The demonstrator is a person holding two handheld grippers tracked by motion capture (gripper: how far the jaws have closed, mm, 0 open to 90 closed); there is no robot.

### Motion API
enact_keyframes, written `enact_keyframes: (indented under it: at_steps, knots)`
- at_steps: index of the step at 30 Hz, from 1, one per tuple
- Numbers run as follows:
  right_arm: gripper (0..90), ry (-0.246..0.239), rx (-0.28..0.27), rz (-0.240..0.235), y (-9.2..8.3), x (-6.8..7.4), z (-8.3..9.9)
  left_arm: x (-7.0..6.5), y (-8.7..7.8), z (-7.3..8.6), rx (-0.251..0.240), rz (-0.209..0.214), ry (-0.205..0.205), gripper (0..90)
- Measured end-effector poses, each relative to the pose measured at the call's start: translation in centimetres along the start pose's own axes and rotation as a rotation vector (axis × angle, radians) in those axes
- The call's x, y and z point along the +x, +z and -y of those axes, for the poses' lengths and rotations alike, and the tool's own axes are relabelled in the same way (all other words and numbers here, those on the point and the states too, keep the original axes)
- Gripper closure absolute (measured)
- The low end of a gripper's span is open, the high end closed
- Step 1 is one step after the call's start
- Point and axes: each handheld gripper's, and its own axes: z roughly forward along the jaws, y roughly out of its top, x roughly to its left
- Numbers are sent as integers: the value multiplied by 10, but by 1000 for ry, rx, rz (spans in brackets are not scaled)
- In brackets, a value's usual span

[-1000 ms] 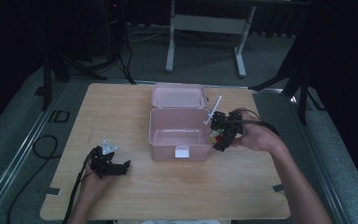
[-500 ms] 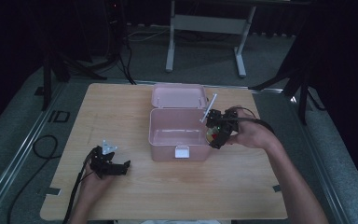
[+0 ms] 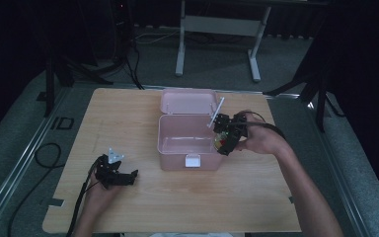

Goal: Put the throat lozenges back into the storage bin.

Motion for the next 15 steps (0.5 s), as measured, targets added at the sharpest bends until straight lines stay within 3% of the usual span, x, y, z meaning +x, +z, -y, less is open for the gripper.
enact_keyframes:
  at_steps: [15]
  knots:
    - [205, -14, 1, 3, 4, 1, -13, 0, 0, 0, 0, 0, 0, 46]
